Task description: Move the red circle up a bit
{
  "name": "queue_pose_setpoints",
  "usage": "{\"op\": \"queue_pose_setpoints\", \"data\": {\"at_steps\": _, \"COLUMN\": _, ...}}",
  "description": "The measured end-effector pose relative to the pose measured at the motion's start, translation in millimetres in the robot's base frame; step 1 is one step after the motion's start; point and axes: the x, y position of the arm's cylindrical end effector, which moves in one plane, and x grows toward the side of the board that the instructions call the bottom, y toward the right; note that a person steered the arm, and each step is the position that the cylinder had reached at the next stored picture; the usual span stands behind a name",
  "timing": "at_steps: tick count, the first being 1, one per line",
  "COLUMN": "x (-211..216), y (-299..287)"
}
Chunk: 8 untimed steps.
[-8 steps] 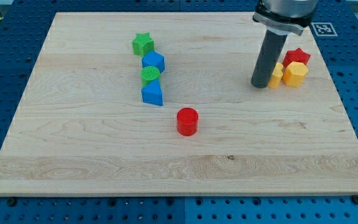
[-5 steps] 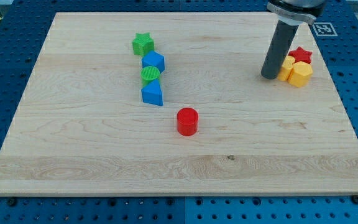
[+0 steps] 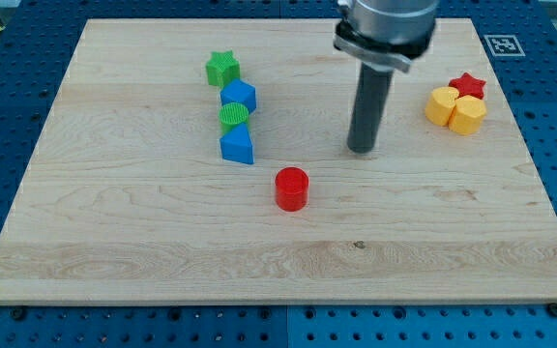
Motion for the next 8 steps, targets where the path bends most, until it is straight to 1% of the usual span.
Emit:
{"op": "queue_pose_setpoints", "data": {"at_steps": 1, "x": 71.1, "y": -8.9}}
{"op": "queue_pose_setpoints", "data": {"at_steps": 2, "x": 113.2, "y": -72.3}}
{"op": "queue_pose_setpoints", "data": {"at_steps": 3, "x": 113.2, "y": -88.6}}
{"op": "queue_pose_setpoints", "data": {"at_steps": 4, "x": 109.6, "y": -91.9}}
{"op": "queue_pose_setpoints", "data": {"at_steps": 5, "x": 89.7, "y": -102.8}}
{"op": "queue_pose_setpoints", "data": {"at_steps": 6, "x": 60.4, "y": -103.9}}
{"op": "queue_pose_setpoints", "data": {"at_steps": 8, "x": 23.4, "y": -103.9}}
